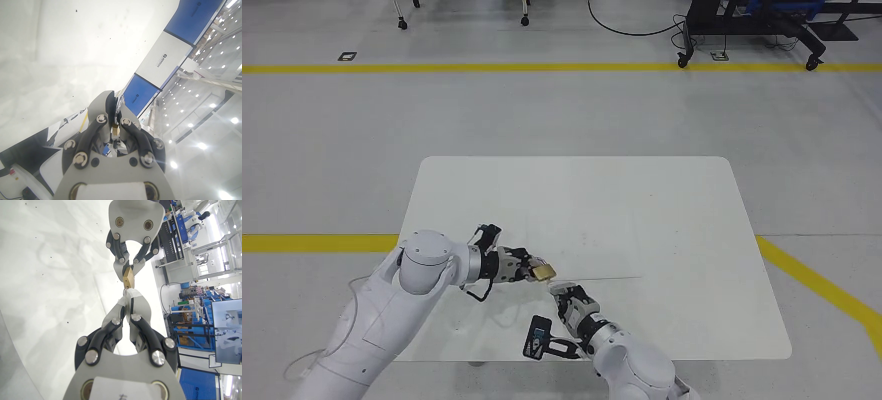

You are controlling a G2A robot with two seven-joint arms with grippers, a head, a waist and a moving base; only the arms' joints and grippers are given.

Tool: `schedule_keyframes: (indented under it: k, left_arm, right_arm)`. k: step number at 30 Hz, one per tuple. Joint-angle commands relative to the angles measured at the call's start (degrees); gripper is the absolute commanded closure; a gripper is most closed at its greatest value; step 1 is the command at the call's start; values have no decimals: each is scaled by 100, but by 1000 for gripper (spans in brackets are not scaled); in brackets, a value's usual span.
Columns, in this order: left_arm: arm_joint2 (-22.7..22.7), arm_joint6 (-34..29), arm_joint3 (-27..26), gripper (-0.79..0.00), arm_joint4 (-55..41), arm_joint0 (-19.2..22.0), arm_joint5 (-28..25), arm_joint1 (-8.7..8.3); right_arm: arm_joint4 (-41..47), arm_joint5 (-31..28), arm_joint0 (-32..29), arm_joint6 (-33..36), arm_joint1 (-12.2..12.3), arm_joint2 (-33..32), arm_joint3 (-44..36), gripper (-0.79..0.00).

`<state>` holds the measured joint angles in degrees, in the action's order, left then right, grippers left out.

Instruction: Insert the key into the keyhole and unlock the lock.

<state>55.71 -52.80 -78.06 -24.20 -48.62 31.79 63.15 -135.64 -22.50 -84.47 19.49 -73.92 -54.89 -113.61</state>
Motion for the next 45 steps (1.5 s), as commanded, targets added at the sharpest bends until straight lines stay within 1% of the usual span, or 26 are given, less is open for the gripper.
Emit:
schedule_keyframes:
  k: [1,7,9,10,11,12,13,14,16,17,18,29,30,31,32,34,35,37,39,40,41,42,43,44,45]
  left_arm:
    - [-15,-15,-14,0,6,0,12,0]
    - [2,-20,5,0,-21,18,-4,-2]
    - [44,8,8,0,-35,-2,-103,-8]
    - [83,37,5,0,-49,-23,-185,-14]
    - [128,54,-3,0,-81,-55,-291,-20]
    - [188,91,-6,0,-123,-95,-423,-27]
    - [255,148,-16,0,-160,-142,-580,-34]
    - [333,212,-32,0,-219,-201,-776,-40]
    - [493,376,-42,0,-316,-349,-1258,-53]
    - [542,411,-18,0,-323,-427,-1455,-60]
    - [594,464,29,0,-345,-493,-1600,-66]
    - [611,476,46,0,-364,-515,-1639,-67]
    - [675,614,-8,0,-471,-561,-1764,-61]
    - [806,818,-74,0,-644,-630,-2043,-55]
    - [949,1022,-124,0,-814,-727,-2406,-51]
    - [1190,1198,-200,0,-1242,-948,-3108,-37]
    - [1287,1197,-222,0,-1391,-1036,-3475,-32]
    - [1357,944,-214,0,-1516,-1145,-4131,-22]
    - [1316,793,-122,0,-1475,-1182,-4636,3]
    - [1265,756,-53,0,-1469,-1174,-4786,21]
    - [1197,758,9,0,-1381,-1144,-4895,40]
    - [1125,763,57,0,-1325,-1112,-4986,62]
    - [1061,780,106,0,-1285,-1081,-5054,83]
    - [1008,794,147,0,-1234,-1048,-5111,102]
    - [966,822,187,0,-1161,-1017,-5146,116]
  right_arm:
    - [19,15,17,16,-7,8,17,0]
    - [80,101,-8,-22,-14,-18,-34,0]
    - [260,234,-83,-205,-7,-105,-150,0]
    - [425,337,-140,-430,1,-179,-214,0]
    - [601,389,-204,-698,17,-272,-255,-145]
    - [824,432,-276,-964,33,-389,-286,-326]
    - [1107,449,-351,-1205,47,-518,-299,-643]
    - [1442,440,-414,-1411,58,-656,-304,-785]
    - [2233,304,-491,-1750,72,-935,-276,-785]
    - [2454,267,-500,-1817,77,-1038,-264,-785]
    - [2454,267,-500,-1817,77,-1038,-264,-785]
    - [2454,267,-500,-1817,77,-1038,-264,-785]
    - [2454,267,-500,-1817,77,-1038,-264,-785]
    - [2492,248,-505,-1838,77,-1028,-267,-785]
    - [2714,129,-521,-1911,78,-1031,-264,-785]
    - [3072,-4,-511,-1995,88,-1157,-278,-785]
    - [3231,-119,-504,-2048,94,-1197,-271,-785]
    - [3441,-333,-452,-2146,109,-1261,-235,-785]
    - [3446,-303,-370,-2286,113,-1266,-206,-785]
    - [3312,-197,-328,-2368,110,-1207,-164,-708]
    - [3135,-58,-298,-2460,104,-1112,-109,-659]
    - [2982,55,-279,-2540,97,-996,-45,-520]
    - [2888,115,-256,-2622,90,-893,10,-449]
    - [2831,171,-226,-2681,85,-827,59,-406]
    - [2784,238,-195,-2719,80,-778,105,-394]
